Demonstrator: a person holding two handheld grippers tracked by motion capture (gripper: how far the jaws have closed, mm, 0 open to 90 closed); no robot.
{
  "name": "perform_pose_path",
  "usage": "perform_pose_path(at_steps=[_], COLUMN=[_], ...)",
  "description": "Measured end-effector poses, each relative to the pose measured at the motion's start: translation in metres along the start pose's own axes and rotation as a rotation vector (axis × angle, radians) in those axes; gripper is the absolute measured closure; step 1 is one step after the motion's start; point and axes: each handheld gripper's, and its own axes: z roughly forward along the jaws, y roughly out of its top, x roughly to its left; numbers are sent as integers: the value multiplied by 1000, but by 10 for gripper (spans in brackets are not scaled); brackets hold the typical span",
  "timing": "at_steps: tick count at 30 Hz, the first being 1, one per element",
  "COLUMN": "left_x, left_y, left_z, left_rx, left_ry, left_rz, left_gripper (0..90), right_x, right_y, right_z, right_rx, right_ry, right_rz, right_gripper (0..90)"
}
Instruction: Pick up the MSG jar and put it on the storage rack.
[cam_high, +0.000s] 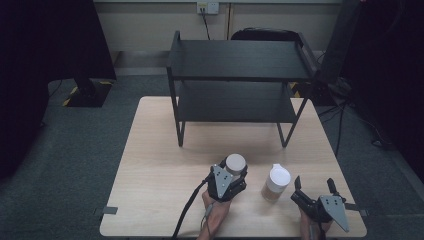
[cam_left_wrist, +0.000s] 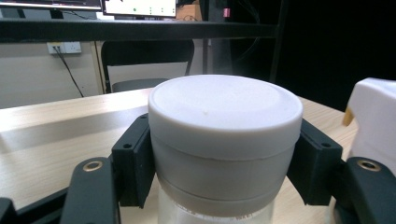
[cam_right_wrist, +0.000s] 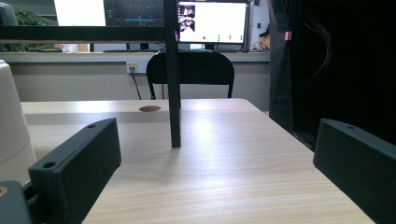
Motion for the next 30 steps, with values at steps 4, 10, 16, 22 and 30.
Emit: perform_pose_path(at_steps=[4, 10, 16, 22, 30], left_x=[1, 7, 16, 20, 32], left_y=[5, 12, 18, 21, 32], left_z=[-3, -6, -9, -12, -14], left_rx=[-11, -24, -12, -26, -32], left_ry=[-9, -39, -77, -100, -159], left_rz=[0, -3, 8, 21, 12], left_gripper=[343, 343, 343, 343, 343], right_x=[0, 0, 0, 0, 0], right_y=[0, 0, 0, 0, 0], right_z=[0, 0, 0, 0, 0], right_rx=[0, 0, 0, 0, 0], right_ry=[0, 0, 1, 2, 3], right_rz=[0, 0, 1, 0, 0], right_gripper=[0, 0, 0, 0, 0])
